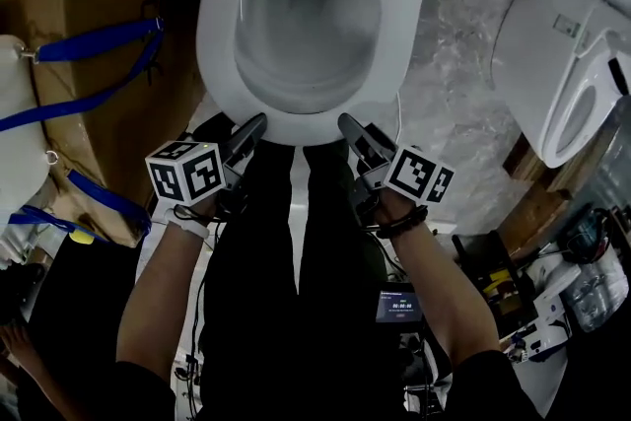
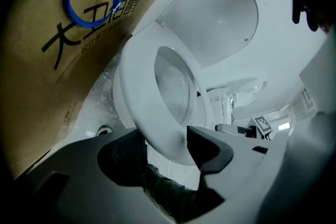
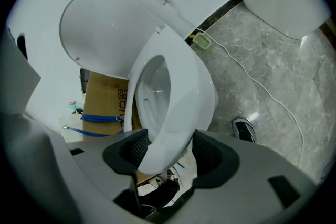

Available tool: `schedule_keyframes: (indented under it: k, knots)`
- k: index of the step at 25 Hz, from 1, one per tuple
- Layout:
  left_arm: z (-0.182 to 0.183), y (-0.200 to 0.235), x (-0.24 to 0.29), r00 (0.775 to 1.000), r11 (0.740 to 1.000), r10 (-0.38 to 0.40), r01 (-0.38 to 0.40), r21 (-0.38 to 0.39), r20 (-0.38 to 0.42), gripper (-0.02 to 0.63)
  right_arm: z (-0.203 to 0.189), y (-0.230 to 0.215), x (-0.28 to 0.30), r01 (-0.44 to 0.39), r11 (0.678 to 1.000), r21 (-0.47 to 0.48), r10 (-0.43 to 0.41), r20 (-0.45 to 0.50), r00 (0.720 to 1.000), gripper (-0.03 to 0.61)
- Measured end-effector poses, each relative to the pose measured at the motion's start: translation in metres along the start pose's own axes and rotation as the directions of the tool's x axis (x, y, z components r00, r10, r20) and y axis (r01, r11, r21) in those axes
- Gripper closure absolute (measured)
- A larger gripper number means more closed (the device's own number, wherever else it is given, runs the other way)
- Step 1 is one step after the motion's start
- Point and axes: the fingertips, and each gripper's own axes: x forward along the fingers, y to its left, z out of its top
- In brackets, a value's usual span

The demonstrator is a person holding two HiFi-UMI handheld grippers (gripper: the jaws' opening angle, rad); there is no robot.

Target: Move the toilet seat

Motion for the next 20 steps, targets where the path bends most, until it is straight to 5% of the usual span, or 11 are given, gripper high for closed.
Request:
schedule_keyframes:
  k: [7, 20]
  knots:
    - [0.044, -0.049, -0.035, 0.996, 0.998, -0.064, 0.063, 0.025, 0.061, 0.374, 0.018, 0.054, -0.045, -0.087, 0.996, -0.003, 0.087, 0.086, 0.992, 0.299]
    - [0.067, -0.103, -0.078, 0.984, 0.993, -0.114, 0.108, 0.047, 0.14, 0.374, 0.045, 0.103, -0.082, -0.166, 0.986, 0.015, 0.162, 0.143, 0.976, 0.299]
